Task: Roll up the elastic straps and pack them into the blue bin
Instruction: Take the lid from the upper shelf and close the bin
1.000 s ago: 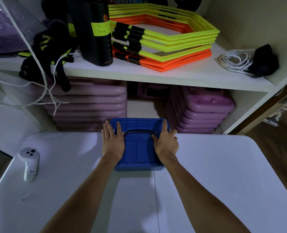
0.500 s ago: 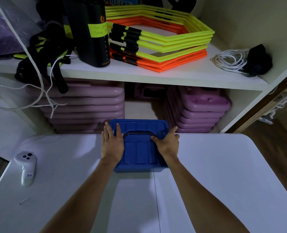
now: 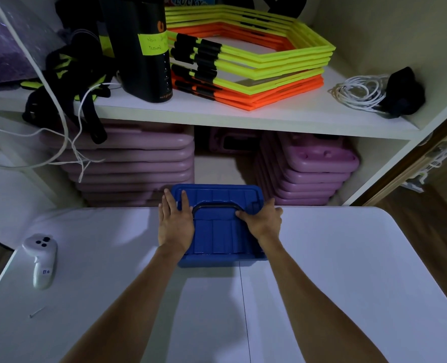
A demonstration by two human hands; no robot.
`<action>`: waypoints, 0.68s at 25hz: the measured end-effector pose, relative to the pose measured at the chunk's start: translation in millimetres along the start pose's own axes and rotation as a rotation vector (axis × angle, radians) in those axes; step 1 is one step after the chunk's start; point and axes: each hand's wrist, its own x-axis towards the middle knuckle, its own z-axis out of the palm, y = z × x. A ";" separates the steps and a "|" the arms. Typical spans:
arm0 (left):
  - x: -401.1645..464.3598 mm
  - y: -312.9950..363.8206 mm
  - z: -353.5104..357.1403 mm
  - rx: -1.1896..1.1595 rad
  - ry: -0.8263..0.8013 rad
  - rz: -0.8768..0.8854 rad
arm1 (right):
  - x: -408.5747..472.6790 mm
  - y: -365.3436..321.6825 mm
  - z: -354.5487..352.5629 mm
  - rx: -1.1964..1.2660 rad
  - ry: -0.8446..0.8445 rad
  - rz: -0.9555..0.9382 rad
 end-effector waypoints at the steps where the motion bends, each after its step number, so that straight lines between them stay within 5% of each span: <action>1: -0.4 0.1 -0.2 -0.006 0.001 -0.004 | 5.2 5.4 -5.5 0.147 -0.036 0.025; 9: -3.7 3.2 -2.9 -0.030 -0.016 -0.022 | 26.7 26.8 -60.3 0.739 -0.391 0.325; 17: -5.5 8.2 -3.4 -0.007 -0.003 -0.032 | 25.4 27.6 -51.6 0.674 -0.260 0.261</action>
